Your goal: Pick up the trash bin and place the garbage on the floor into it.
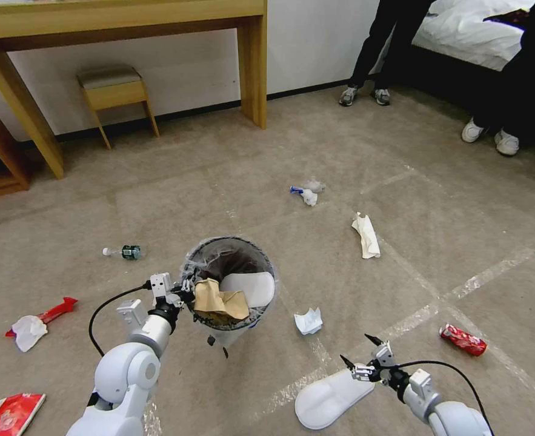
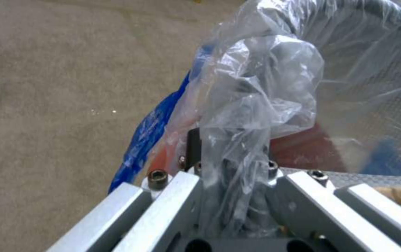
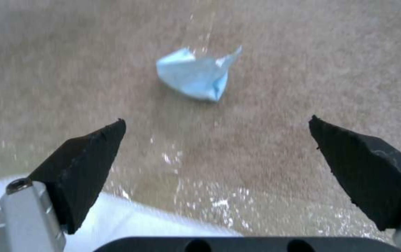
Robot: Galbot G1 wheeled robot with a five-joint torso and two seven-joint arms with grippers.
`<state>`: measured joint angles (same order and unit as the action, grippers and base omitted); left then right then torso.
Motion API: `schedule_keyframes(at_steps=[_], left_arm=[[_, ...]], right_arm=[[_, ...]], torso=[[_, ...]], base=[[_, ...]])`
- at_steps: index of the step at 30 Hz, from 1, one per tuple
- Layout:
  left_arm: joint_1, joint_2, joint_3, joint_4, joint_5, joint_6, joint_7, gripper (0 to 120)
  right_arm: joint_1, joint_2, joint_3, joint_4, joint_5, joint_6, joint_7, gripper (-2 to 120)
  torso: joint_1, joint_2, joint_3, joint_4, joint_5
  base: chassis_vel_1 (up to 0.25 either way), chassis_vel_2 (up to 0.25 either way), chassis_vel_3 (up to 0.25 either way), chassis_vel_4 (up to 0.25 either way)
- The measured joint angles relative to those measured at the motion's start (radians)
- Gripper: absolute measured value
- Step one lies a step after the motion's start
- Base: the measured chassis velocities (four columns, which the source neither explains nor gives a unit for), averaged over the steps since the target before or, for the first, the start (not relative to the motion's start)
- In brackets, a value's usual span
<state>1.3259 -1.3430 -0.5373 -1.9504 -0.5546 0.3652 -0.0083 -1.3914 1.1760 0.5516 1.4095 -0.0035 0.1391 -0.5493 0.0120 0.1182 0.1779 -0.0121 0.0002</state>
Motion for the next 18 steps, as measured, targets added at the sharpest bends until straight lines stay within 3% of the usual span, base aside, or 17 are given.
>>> schedule_keyframes(at_steps=[8, 18], left_arm=[[0.003, -0.009, 0.003, 0.001, 0.003, 0.000, 0.004, 1], [0.002, -0.017, 0.017, 0.004, 0.006, -0.004, 0.009, 1]], right_arm=[[0.035, -0.128, -0.066, -0.009, -0.049, -0.054, -0.018, 100], [0.101, -0.292, -0.170, -0.012, -0.016, -0.108, -0.026, 100]], torso=[[0.000, 0.000, 0.000, 0.0002, 0.0000], [0.000, 0.000, 0.000, 0.0000, -0.0001]], base=[[0.000, 0.000, 0.000, 0.000], [0.000, 0.000, 0.000, 0.000]])
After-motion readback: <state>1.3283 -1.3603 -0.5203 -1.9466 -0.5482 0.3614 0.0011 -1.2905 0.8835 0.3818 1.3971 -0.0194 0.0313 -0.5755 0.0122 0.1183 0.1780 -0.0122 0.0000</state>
